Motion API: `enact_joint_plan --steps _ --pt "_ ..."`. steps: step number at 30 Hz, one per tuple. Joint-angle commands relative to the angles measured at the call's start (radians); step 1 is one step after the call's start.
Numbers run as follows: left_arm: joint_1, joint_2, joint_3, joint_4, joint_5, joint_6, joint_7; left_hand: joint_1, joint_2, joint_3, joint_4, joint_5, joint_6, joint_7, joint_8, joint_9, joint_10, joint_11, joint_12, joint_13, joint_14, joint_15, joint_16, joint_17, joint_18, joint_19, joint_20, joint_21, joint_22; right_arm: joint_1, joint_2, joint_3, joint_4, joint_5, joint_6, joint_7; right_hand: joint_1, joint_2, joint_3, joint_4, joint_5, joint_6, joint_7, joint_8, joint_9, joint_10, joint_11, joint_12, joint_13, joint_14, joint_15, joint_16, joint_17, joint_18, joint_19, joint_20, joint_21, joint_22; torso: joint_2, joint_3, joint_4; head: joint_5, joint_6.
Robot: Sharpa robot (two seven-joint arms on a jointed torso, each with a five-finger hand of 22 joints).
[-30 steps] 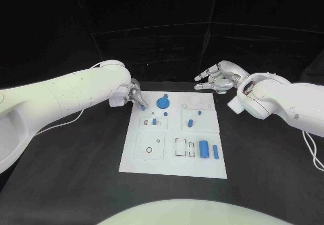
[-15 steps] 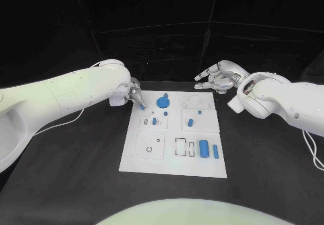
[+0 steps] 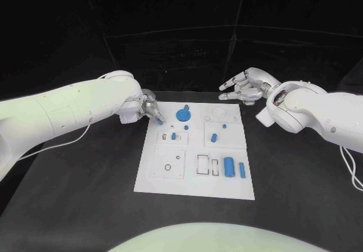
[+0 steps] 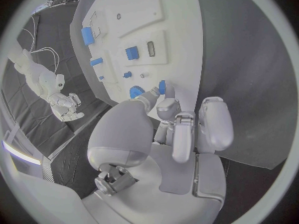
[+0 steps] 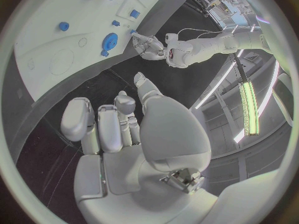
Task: Assemble the parts on the task board
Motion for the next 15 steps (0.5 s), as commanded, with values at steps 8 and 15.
enact_joint_plan --steps 8,15 --pt "0.001 -0.095 -0.001 0.165 0.025 -0.126 0.022 -0.039 -0.026 0.181 -0.119 0.007 -0.005 -0.005 0.022 0.011 0.011 -0.001 -0.004 -0.006 0.104 -0.003 0.003 0.263 0.007 0.006 0.000 0.006 0.005 0.002 0.001 0.000 -0.008 0.005 0.008 0.004 -0.002 0.004 -0.002 0.004 0.006 0.001 -0.002 0.005 0.001 -0.003 -0.004 -0.003 -0.002 0.032 -0.002 -0.007 0.001 0.010 -0.002 -0.002 -0.004 -0.001 0.001 0.0004 -0.0004 0.009 0.000" --pt "-0.008 -0.144 -0.002 0.239 -0.008 -0.164 0.039 -0.044 -0.038 0.197 -0.125 0.007 -0.004 -0.006 0.028 0.013 0.013 -0.002 -0.005 -0.007 0.104 -0.004 0.003 0.263 0.006 0.008 0.000 0.009 0.009 0.002 0.001 0.000 -0.010 0.006 0.009 0.005 -0.002 0.004 -0.002 0.004 0.006 0.001 -0.002 0.005 0.001 -0.003 -0.004 -0.003 -0.002 0.032 -0.002 -0.007 0.001 0.010 -0.002 -0.002 -0.004 -0.001 0.001 -0.0013 -0.0005 0.011 -0.001"
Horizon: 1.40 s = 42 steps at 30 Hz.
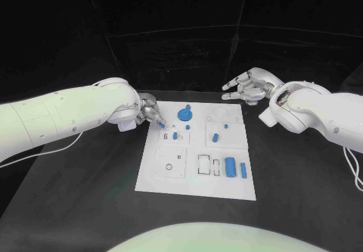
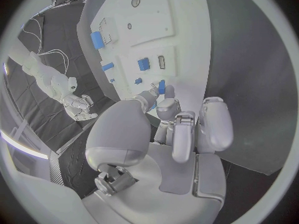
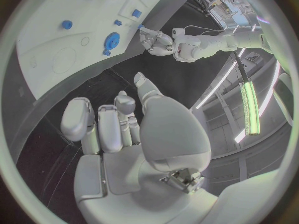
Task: Assemble the parts on the task board
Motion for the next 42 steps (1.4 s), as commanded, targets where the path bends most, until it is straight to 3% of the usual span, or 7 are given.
enact_joint_plan --steps 1,10,20,33,37,42 --pt "-0.006 -0.013 0.000 0.028 -0.029 -0.059 0.028 -0.006 0.000 0.122 -0.113 0.002 -0.001 -0.003 0.002 0.000 0.004 0.000 -0.005 -0.002 0.104 -0.004 0.003 0.263 0.006 0.008 0.000 0.005 0.001 0.002 0.000 0.001 0.000 0.005 0.007 0.005 -0.002 0.004 -0.002 0.004 0.006 0.001 -0.002 0.005 0.001 -0.003 -0.004 -0.003 -0.001 0.032 -0.002 -0.007 0.001 0.010 -0.002 -0.002 -0.004 -0.001 0.000 -0.0008 -0.0007 0.000 -0.001" --pt "-0.026 -0.043 -0.001 0.089 -0.073 -0.083 0.035 -0.008 -0.004 0.127 -0.115 0.002 0.000 -0.004 0.005 0.001 0.006 -0.001 -0.004 -0.001 0.104 -0.004 0.003 0.263 0.006 0.009 -0.001 0.006 0.003 0.002 0.000 0.000 -0.002 0.005 0.007 0.007 -0.002 0.004 -0.002 0.004 0.006 0.001 -0.002 0.005 0.001 -0.003 -0.004 -0.003 -0.001 0.032 -0.002 -0.007 0.001 0.010 -0.002 -0.002 -0.004 -0.001 0.002 -0.0007 -0.0026 0.004 -0.001" --pt "-0.044 -0.048 -0.001 0.112 -0.096 -0.077 0.029 -0.009 -0.007 0.132 -0.116 0.002 0.001 -0.004 0.007 0.002 0.008 -0.001 -0.003 0.000 0.104 -0.004 0.003 0.263 0.006 0.009 -0.001 0.007 0.004 0.002 0.002 0.000 -0.005 0.005 0.007 0.009 -0.002 0.004 -0.002 0.004 0.006 0.001 -0.002 0.005 0.001 -0.003 -0.004 -0.003 -0.001 0.032 -0.002 -0.007 0.001 0.010 -0.002 -0.002 -0.004 -0.001 0.002 -0.0002 -0.0032 0.004 -0.005" --pt "-0.049 -0.050 -0.001 0.118 -0.099 -0.040 0.000 -0.012 -0.009 0.136 -0.115 0.002 0.002 -0.005 0.009 0.003 0.008 -0.001 -0.004 -0.001 0.104 -0.004 0.003 0.263 0.006 0.009 -0.001 0.006 0.003 0.002 0.001 0.000 -0.005 0.011 0.007 0.009 -0.002 0.004 -0.002 0.004 0.006 0.001 -0.002 0.005 0.001 -0.003 -0.004 -0.003 -0.001 0.032 -0.002 -0.007 0.001 0.010 -0.002 -0.002 -0.004 -0.001 0.002 0.0015 -0.0040 0.005 -0.008" --pt "-0.050 -0.050 -0.001 0.121 -0.099 -0.029 -0.006 -0.012 -0.009 0.136 -0.115 0.002 0.002 -0.005 0.009 0.003 0.008 -0.001 -0.004 -0.001 0.104 -0.004 0.003 0.263 0.006 0.009 -0.001 0.006 0.003 0.002 0.002 0.000 -0.006 0.012 0.007 0.009 -0.002 0.004 -0.002 0.004 0.006 0.001 -0.002 0.005 0.001 -0.003 -0.004 -0.003 -0.001 0.032 -0.002 -0.007 0.001 0.010 -0.002 -0.002 -0.004 -0.001 0.002 0.0000 -0.0041 0.004 -0.010" --pt "-0.050 -0.050 -0.001 0.123 -0.099 -0.015 -0.010 -0.014 -0.009 0.137 -0.115 0.002 0.002 -0.005 0.010 0.003 0.008 -0.001 -0.004 -0.002 0.104 -0.004 0.003 0.263 0.006 0.009 -0.001 0.005 0.002 0.002 0.001 0.000 -0.006 0.013 0.007 0.009 -0.002 0.004 -0.002 0.004 0.006 0.001 -0.002 0.005 0.001 -0.003 -0.004 -0.003 -0.001 0.032 -0.002 -0.007 0.001 0.010 -0.002 -0.002 -0.004 -0.001 0.002 0.0005 -0.0037 0.005 -0.011"
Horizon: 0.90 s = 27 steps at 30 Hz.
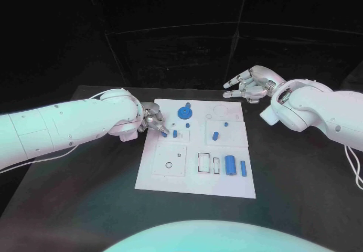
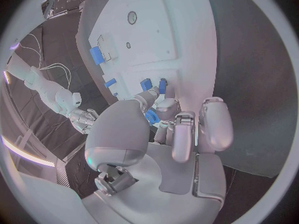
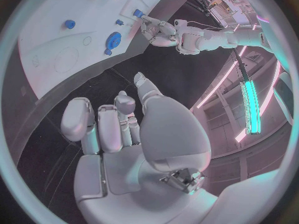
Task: Assemble the parts on the task board
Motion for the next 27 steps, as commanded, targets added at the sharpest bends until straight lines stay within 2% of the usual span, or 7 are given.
enact_joint_plan --steps 1,17,27 --pt "0.000 -0.001 0.000 0.003 -0.009 0.033 -0.015 -0.001 0.003 0.093 -0.089 0.005 0.000 -0.003 0.007 0.002 0.008 -0.002 -0.004 -0.001 0.104 -0.004 0.003 0.263 0.006 0.009 -0.001 0.005 0.000 0.002 0.000 0.001 0.001 0.007 0.005 0.008 -0.002 0.004 -0.002 0.004 0.006 0.001 -0.002 0.005 0.001 -0.003 -0.004 -0.003 -0.001 0.032 -0.002 -0.007 0.001 0.010 -0.002 -0.002 -0.004 -0.001 -0.001 0.0001 0.0005 -0.001 -0.001" --pt "0.000 -0.002 0.000 -0.005 -0.008 0.048 -0.019 -0.007 0.001 0.101 -0.088 0.005 0.002 -0.004 0.011 0.004 0.009 -0.002 -0.004 -0.001 0.104 -0.005 0.003 0.263 0.006 0.008 -0.001 0.004 -0.001 0.002 0.000 0.001 0.001 0.007 0.006 0.008 -0.002 0.004 -0.002 0.004 0.006 0.001 -0.002 0.005 0.001 -0.003 -0.004 -0.003 -0.001 0.032 -0.002 -0.007 0.001 0.010 -0.002 -0.002 -0.004 -0.001 0.000 -0.0002 0.0007 -0.001 -0.002" --pt "0.000 0.013 0.000 -0.014 0.008 0.051 -0.019 -0.071 -0.022 0.095 -0.053 0.004 0.020 -0.016 0.035 0.014 0.019 -0.011 0.003 0.006 0.104 -0.012 0.003 0.263 0.007 0.010 -0.006 0.004 0.001 0.002 0.000 0.001 0.002 0.007 0.005 0.008 -0.002 0.004 -0.002 0.004 0.006 0.001 -0.002 0.005 0.001 -0.003 -0.004 -0.003 -0.001 0.032 -0.002 -0.007 0.001 0.010 -0.002 -0.002 -0.004 -0.001 0.000 0.0006 -0.0002 -0.001 -0.003"
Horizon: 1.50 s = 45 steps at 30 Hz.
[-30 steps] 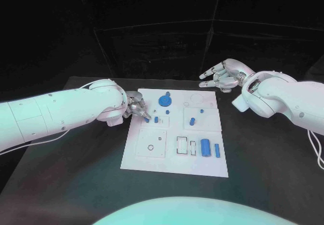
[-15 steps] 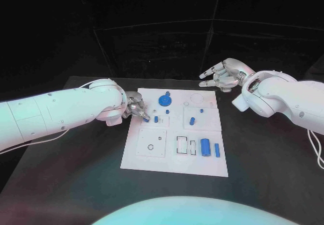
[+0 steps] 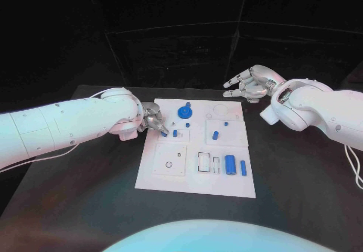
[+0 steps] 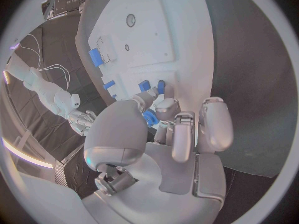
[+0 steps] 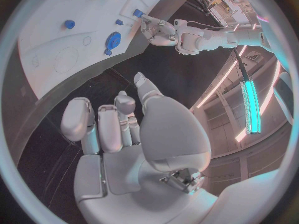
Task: Assemble the parts on the task board
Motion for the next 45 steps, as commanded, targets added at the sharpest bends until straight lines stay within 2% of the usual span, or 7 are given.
enact_joint_plan --steps 1,7,32,45 --pt "-0.001 0.007 -0.001 -0.003 0.011 0.026 -0.008 -0.021 -0.006 0.034 -0.026 0.003 0.010 -0.007 0.008 0.001 0.007 -0.003 0.003 0.003 0.106 -0.010 0.003 0.263 0.007 0.007 -0.004 0.004 0.002 0.002 0.001 0.001 0.002 0.004 0.005 0.008 -0.002 0.004 -0.002 0.004 0.006 0.001 -0.002 0.005 0.001 -0.003 -0.004 -0.003 -0.001 0.032 -0.002 -0.007 0.001 0.010 -0.002 -0.002 -0.004 -0.001 0.001 0.0005 -0.0005 -0.002 -0.001" --pt "-0.001 0.015 -0.001 -0.009 0.014 0.032 -0.008 -0.049 -0.012 0.024 -0.010 0.004 0.022 -0.014 0.020 0.007 0.014 -0.009 0.012 0.013 0.106 -0.015 0.003 0.263 0.005 0.010 -0.008 0.007 0.007 0.002 0.000 0.001 0.003 0.004 0.004 0.007 -0.002 0.004 -0.002 0.004 0.006 0.001 -0.002 0.005 0.001 -0.003 -0.004 -0.003 -0.001 0.032 -0.002 -0.007 0.001 0.010 -0.002 -0.002 -0.004 -0.001 0.001 0.0007 -0.0005 -0.004 0.000" --pt "-0.001 0.029 -0.001 -0.039 0.016 0.026 -0.008 -0.096 -0.020 0.005 0.018 0.004 0.031 -0.022 0.042 0.016 0.022 -0.016 0.021 0.023 0.106 -0.023 0.003 0.263 0.003 0.015 -0.017 0.013 0.017 0.002 -0.002 0.001 0.005 0.004 0.005 0.005 -0.003 0.005 -0.004 0.007 0.007 0.001 -0.002 0.005 0.001 -0.004 -0.004 -0.005 -0.004 0.032 -0.002 -0.008 0.000 0.010 -0.002 -0.002 -0.006 -0.003 0.001 -0.0001 -0.0002 -0.007 -0.002" --pt "-0.001 0.033 -0.001 -0.046 0.018 0.036 -0.009 -0.131 -0.038 -0.032 0.039 0.003 0.035 -0.024 0.052 0.020 0.025 -0.018 0.025 0.027 0.106 -0.025 0.003 0.263 0.002 0.018 -0.019 0.015 0.022 0.002 -0.002 0.001 0.005 0.005 0.005 0.006 -0.003 0.005 -0.004 0.007 0.007 0.001 -0.002 0.005 0.001 -0.004 -0.004 -0.005 -0.004 0.032 -0.002 -0.008 0.000 0.010 -0.002 -0.002 -0.006 -0.003 0.000 -0.0005 0.0003 -0.008 -0.004"
